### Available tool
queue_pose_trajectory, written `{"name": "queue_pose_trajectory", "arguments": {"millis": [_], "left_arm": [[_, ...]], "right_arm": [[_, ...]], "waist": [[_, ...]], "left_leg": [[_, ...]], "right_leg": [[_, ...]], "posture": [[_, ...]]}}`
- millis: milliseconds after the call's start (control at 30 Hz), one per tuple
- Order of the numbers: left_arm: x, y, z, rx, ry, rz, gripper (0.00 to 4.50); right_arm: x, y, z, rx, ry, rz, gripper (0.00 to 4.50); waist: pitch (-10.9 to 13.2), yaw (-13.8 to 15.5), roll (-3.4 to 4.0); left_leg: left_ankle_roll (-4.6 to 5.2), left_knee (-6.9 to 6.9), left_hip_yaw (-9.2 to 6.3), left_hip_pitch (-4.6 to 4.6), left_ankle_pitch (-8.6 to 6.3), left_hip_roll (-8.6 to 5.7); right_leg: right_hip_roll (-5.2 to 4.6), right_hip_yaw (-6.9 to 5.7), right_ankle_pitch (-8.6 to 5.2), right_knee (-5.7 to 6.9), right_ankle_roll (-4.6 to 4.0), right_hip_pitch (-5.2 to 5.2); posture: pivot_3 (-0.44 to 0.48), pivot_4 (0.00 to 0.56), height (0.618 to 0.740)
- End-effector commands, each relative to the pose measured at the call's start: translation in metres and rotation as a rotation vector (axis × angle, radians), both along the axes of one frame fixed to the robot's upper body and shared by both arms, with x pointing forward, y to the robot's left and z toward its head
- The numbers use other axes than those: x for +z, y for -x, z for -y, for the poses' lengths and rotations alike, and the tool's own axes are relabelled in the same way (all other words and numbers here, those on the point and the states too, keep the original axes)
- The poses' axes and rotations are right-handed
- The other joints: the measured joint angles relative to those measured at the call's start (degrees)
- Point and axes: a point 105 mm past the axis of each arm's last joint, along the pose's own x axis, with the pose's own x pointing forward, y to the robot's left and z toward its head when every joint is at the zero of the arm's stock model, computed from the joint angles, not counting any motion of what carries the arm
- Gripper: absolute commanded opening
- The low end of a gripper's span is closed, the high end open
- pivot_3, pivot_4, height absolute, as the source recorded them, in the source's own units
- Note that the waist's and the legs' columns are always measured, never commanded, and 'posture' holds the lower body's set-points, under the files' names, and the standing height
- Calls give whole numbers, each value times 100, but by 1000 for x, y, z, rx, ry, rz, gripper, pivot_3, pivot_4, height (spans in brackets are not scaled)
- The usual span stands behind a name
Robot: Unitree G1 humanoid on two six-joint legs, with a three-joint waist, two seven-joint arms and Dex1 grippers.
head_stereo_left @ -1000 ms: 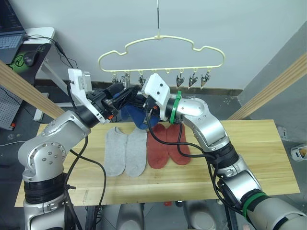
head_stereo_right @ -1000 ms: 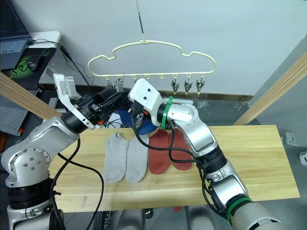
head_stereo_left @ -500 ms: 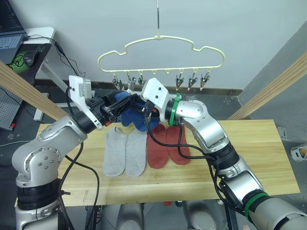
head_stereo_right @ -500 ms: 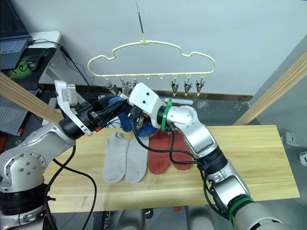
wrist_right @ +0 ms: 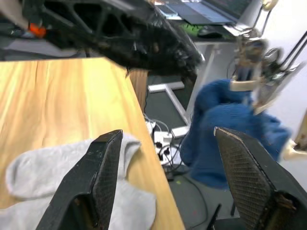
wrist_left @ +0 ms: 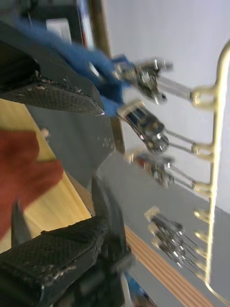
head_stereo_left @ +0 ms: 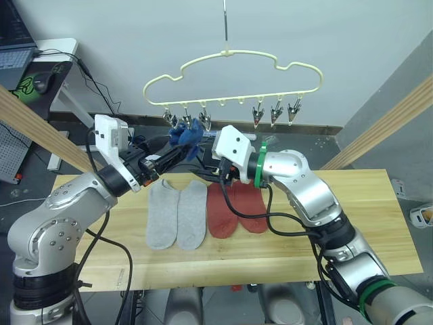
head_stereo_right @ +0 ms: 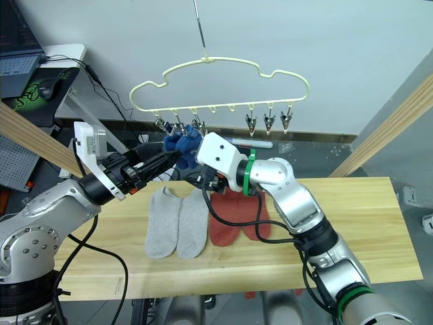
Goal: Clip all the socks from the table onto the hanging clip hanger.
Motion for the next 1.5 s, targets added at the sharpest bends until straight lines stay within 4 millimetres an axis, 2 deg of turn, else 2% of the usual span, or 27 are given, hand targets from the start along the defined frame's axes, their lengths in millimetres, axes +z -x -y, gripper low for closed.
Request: {"name": "queue_pose_trajectory", "arguments": {"millis": [33, 267, 333, 533, 967, 1067, 1133, 1500], "left_arm": [[11, 9, -7, 49, -65, 108, 3579], [3, 16, -9, 121, -87, 163, 3579], [4, 14, -10, 152, -80, 179, 3579], [4, 19, 11, 149, -79, 247, 3579], [-7, 6, 42, 212, 14, 295, 3579], [-11, 5, 51, 196, 25, 306, 2987], [-13, 4, 59, 180, 12, 324, 2402], [-18, -18, 76, 275, 40, 369, 2402]], "right_arm": [[16, 17, 18, 29, -35, 19, 3183], [26, 35, 78, -33, -47, -34, 3183], [29, 38, 87, -48, -53, -43, 3183], [39, 46, 115, -152, -108, -42, 3183], [44, 54, 126, -225, -120, -45, 3183], [45, 55, 127, -230, -116, -46, 3232], [45, 56, 128, -231, -110, -49, 3232], [49, 61, 131, -238, -100, -53, 3232]], "waist": [[-1, 16, 0], [-12, 92, -6], [-16, 100, -8], [-47, 97, -14], [-72, 53, -16], [-72, 47, -16], [-72, 40, -16], [-73, -30, -17]], "left_leg": [[1, 1, 1, 0, 0, 0], [6, 1, -2, -2, -3, -4], [8, 1, -3, -2, -4, -6], [9, 3, -2, -2, -3, -13], [12, 9, 3, 2, -3, -12], [12, 9, 2, 2, -3, -11], [13, 9, 2, 1, -3, -11], [16, 13, 3, 0, -3, -13]], "right_leg": [[0, 0, 0, 0, 0, 0], [-6, -3, 0, -1, 0, 2], [-6, -4, 0, -1, 0, 5], [20, -5, 1, 1, -1, 5], [38, 6, 3, 2, -2, 9], [41, 7, 3, 2, -2, 8], [41, 6, 3, 1, -2, 8], [42, 10, 4, -1, 1, 12]], "posture": [[-75, 301, 740], [-72, 287, 740], [-76, 285, 740], [-100, 287, 740], [-162, 321, 740], [-174, 323, 740], [-183, 324, 740], [-221, 336, 740]]}}
